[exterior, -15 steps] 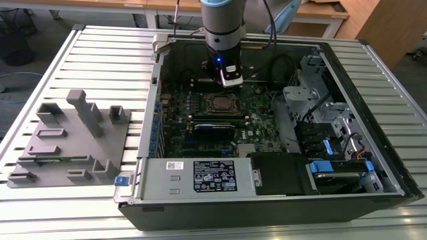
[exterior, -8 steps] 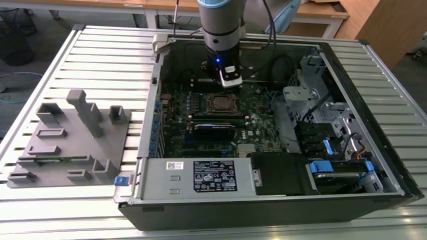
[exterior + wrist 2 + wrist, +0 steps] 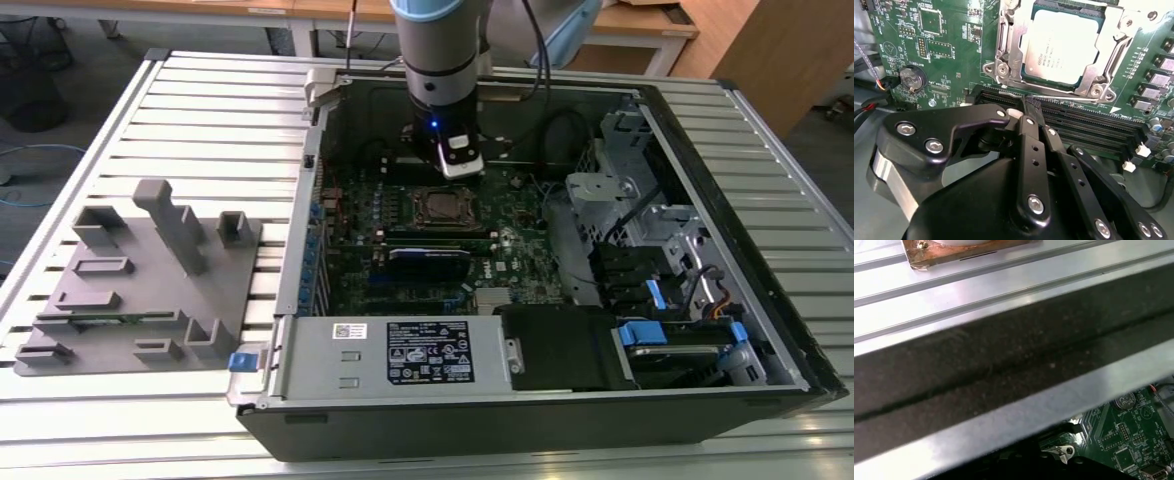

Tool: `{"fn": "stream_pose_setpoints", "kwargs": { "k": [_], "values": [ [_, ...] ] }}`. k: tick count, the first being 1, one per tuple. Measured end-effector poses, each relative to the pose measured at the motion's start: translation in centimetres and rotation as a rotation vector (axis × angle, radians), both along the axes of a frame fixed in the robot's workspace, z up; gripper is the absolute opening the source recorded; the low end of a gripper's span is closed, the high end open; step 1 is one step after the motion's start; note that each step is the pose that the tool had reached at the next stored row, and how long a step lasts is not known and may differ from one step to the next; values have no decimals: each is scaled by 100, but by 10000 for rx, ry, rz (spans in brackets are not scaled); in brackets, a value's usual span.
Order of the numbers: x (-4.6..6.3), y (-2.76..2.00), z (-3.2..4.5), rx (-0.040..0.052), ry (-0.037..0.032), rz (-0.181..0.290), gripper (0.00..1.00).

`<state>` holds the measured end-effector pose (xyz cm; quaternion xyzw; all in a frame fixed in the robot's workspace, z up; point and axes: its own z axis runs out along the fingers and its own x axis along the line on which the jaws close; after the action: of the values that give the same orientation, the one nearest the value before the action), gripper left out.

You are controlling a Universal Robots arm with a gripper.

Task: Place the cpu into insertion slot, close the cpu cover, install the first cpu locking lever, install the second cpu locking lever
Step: 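Install the first cpu locking lever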

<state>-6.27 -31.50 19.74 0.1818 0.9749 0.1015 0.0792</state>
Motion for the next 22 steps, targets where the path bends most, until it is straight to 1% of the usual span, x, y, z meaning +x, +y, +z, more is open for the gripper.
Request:
{"fn": "stream_pose_setpoints", "kwargs": {
  "k": [6, 12, 15, 16, 18, 20, 22],
  "values": [
    [0, -9, -22, 1, -19, 17, 10],
    [0, -33, -34, 1, -21, 32, 10],
    [0, -35, -35, 0, -22, 35, 10],
    [0, -36, -34, 10, -21, 37, 10],
    [0, -36, -32, 81, -25, 37, 10],
    [0, -35, -12, 148, -25, 37, 10],
    [0, -37, 4, 197, -26, 37, 10]
  ]
}}
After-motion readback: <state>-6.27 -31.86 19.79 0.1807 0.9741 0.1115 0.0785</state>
